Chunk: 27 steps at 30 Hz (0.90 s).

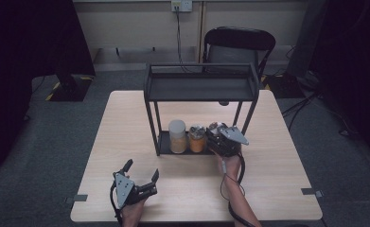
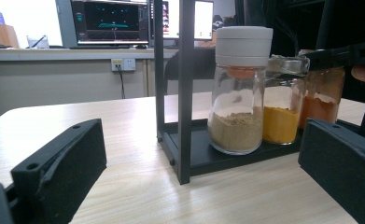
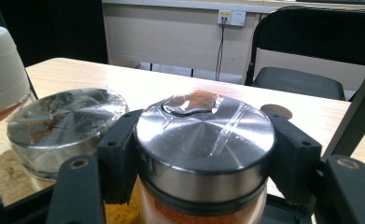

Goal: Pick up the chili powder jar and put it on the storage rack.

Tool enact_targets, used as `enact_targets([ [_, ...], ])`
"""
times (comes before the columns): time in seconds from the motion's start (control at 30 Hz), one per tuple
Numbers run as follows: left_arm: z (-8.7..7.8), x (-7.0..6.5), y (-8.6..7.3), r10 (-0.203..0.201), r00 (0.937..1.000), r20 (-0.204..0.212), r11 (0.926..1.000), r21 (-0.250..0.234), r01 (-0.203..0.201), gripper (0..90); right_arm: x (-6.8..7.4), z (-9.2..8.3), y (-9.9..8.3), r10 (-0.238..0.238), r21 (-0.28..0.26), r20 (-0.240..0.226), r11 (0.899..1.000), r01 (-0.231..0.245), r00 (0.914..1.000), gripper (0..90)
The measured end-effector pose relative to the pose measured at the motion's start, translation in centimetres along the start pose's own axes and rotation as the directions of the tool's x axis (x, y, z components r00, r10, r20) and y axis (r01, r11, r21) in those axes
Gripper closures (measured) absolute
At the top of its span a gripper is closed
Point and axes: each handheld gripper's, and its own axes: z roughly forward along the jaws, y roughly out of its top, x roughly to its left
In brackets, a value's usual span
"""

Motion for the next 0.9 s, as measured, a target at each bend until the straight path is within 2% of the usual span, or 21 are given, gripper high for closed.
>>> enact_targets([
  [0.5, 0.0, -0.01, 0.0, 0.001, 1.0, -0.001, 1.0, 0.0, -0.001, 0.3, -0.34, 0.15, -0.51, 0.027, 0.006, 0.005, 1.0, -0.027, 0.9996, 34.7],
  [0.9, -0.01, -0.02, -0.01, 0.001, 1.0, -0.001, 1.0, -0.001, -0.001, 0.3, -0.35, 0.11, -0.57, 0.021, 0.007, 0.004, 1.0, -0.021, 0.9998, 34.2],
])
